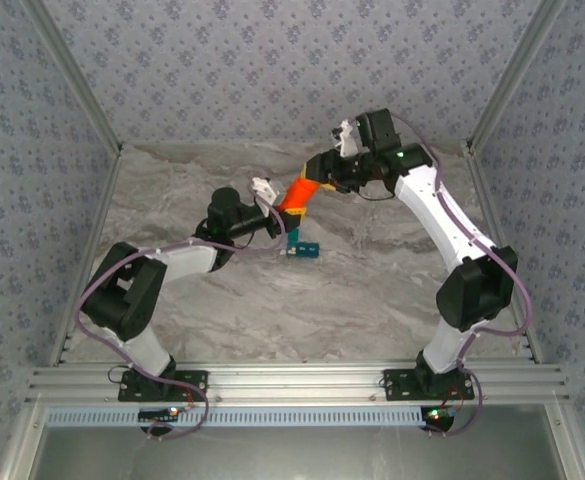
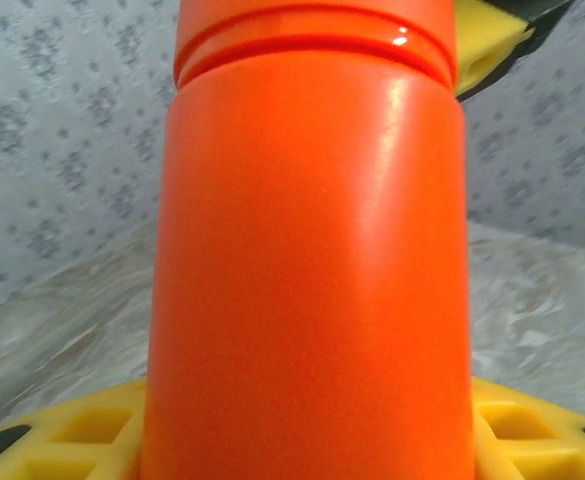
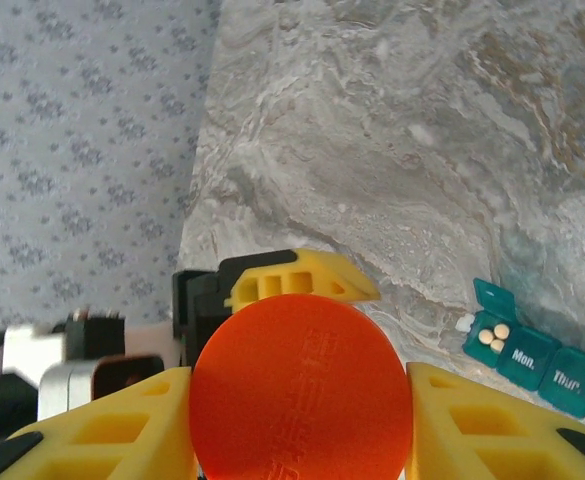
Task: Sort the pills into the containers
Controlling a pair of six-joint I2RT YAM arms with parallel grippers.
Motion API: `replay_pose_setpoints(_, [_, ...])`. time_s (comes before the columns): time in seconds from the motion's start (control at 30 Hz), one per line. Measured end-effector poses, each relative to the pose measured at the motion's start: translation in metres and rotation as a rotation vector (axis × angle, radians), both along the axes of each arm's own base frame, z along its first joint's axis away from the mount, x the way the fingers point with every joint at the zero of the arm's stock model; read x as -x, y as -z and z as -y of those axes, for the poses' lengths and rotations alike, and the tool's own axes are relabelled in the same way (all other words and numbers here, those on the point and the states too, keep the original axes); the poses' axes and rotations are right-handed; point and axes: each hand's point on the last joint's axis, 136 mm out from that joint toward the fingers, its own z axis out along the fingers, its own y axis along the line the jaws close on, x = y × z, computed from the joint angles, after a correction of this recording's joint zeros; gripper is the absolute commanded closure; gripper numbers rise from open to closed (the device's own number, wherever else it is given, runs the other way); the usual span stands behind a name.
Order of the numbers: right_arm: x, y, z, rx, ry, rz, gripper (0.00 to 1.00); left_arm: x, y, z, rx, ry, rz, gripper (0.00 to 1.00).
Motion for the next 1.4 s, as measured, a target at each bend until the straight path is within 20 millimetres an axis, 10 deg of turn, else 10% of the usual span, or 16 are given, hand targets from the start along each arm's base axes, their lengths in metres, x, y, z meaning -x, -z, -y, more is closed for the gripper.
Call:
replay_pose_setpoints(0.47, [-0.006, 0.013, 0.004, -0.031, 0.172, -0.103, 0.5, -0.008, 0.01, -0.003, -0.153, -0.163, 0.099, 1.0])
replay_pose_setpoints(0.7, [-0.004, 0.012, 0.005, -0.037, 0.148, -0.101, 0.19, 0.003, -0.006, 0.009, -0.075, -0.085, 0.122, 1.0])
replay_pose_setpoints(1.4, [0.009, -0.06, 0.041, -0.028, -0.047, 0.256, 0.12, 0.007, -0.035, 0.003, 0.172, 0.162, -0.051, 1.0])
